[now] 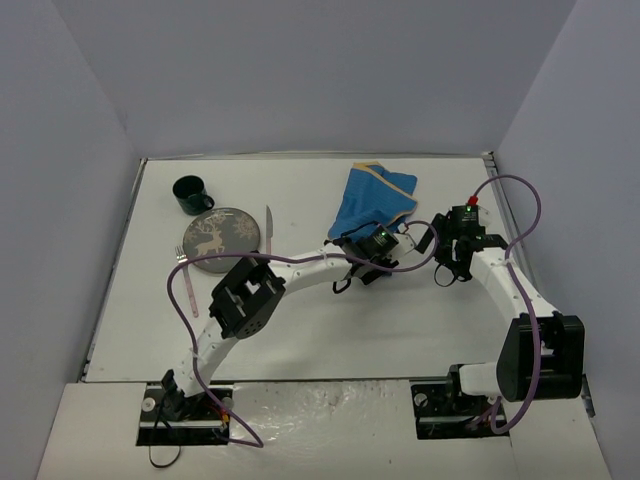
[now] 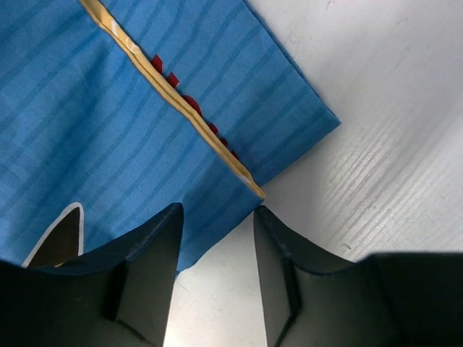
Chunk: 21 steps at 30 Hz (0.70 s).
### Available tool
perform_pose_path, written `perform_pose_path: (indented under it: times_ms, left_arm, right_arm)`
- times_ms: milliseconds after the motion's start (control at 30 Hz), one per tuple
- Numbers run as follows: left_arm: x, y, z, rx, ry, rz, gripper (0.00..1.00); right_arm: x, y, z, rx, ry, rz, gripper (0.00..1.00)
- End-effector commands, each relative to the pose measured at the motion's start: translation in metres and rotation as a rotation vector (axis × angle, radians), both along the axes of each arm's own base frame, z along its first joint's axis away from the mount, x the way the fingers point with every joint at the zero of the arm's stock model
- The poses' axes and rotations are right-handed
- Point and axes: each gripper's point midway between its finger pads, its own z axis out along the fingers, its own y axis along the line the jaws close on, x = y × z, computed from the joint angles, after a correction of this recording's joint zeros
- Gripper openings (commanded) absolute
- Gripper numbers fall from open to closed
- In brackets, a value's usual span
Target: Set the dinner table for one person
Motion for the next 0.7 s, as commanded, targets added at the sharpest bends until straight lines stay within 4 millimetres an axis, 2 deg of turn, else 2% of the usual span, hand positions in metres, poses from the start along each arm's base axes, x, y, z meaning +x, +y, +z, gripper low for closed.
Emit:
perform_pose_path:
  times_ms: [0,67,133,233,333,500,667]
  left_arm:
    - [0.009,-0.016,0.028,-0.056,-0.058,-0.033,0.39]
    - [0.009,-0.016,0.026,-0.053,-0.059,-0.036,0.38]
    - [0.01,-0.016,0.026,-0.052,-0.063,-0.033,0.34]
    - [0.014,-0.016,0.029,-0.06,-0.072,-0.028,0.16]
    - [0.019,-0.014,0.046,-0.084,-0.099,-0.012,0.0]
    - [0.027,-0.007,0.077,-0.163,-0.111,0.037,0.0]
    - [0.033,0.002,0.107,-0.257,-0.121,0.115,0.0]
  right_arm:
    - [0.007,0.002,0.012,0.019,-0.054,0.001,0.98]
    - [0.008,0.003,0.012,0.019,-0.053,0.003,0.98]
    - [0.008,0.004,0.01,0.022,-0.049,0.007,0.97]
    - [0.009,0.006,0.01,0.034,-0.049,0.021,0.97]
    - [0.011,0.013,0.01,0.059,-0.055,0.041,0.95]
    - [0.017,0.024,0.006,0.065,-0.053,0.065,0.93]
    - [0.028,0.05,0.0,0.052,-0.051,0.122,0.92]
